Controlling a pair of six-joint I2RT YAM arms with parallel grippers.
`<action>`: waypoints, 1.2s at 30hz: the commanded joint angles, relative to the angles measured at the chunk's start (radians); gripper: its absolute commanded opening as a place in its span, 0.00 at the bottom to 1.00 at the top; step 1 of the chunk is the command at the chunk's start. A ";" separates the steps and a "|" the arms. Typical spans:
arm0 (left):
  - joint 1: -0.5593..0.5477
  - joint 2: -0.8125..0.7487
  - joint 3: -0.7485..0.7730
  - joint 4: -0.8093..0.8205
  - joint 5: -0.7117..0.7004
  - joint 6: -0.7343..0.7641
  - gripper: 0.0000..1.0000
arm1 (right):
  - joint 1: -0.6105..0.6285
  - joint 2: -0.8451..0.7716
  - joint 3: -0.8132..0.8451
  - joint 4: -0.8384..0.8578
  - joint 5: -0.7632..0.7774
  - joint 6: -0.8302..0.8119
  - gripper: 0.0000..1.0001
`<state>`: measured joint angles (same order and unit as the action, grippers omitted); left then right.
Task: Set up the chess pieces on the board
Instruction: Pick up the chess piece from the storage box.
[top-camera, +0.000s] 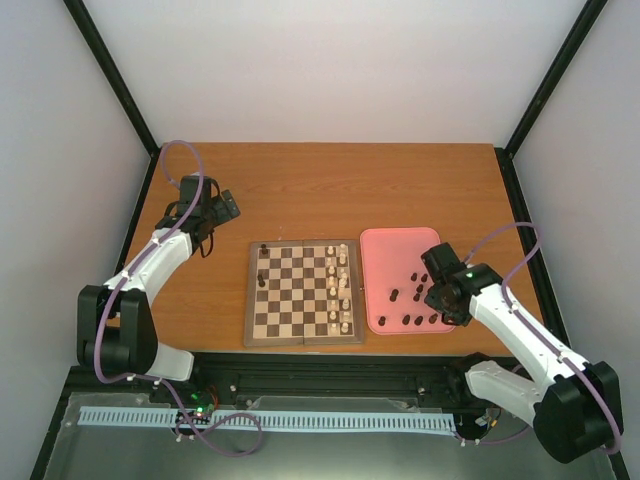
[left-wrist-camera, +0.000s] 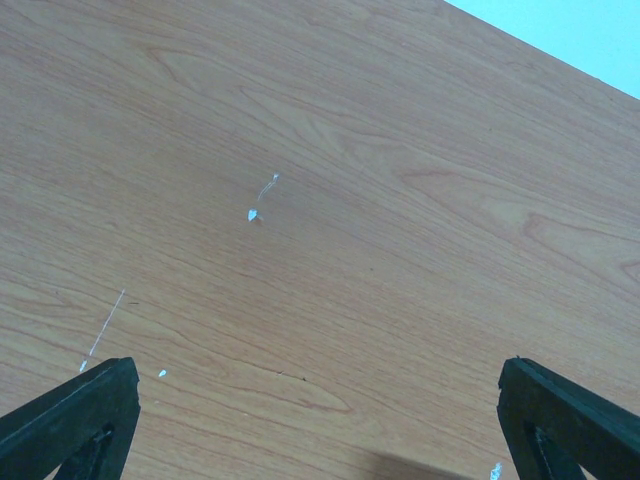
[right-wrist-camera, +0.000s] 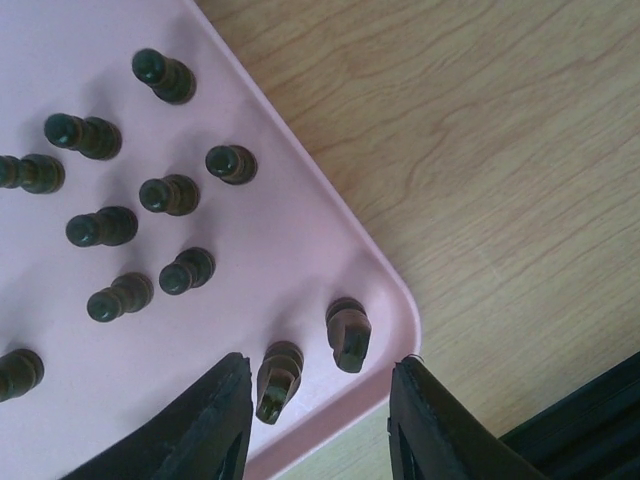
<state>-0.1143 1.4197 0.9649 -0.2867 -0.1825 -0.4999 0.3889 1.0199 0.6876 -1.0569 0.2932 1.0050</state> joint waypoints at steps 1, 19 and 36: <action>-0.005 -0.014 0.042 0.010 0.004 0.017 1.00 | -0.042 0.004 -0.027 0.030 -0.071 -0.054 0.39; -0.005 0.004 0.042 0.014 -0.006 0.013 1.00 | -0.140 0.072 -0.079 0.083 -0.127 -0.184 0.36; -0.006 0.003 0.038 0.017 -0.011 0.014 1.00 | -0.143 0.110 -0.091 0.119 -0.110 -0.197 0.30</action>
<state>-0.1143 1.4200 0.9699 -0.2855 -0.1841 -0.4995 0.2558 1.1221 0.6113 -0.9474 0.1719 0.8112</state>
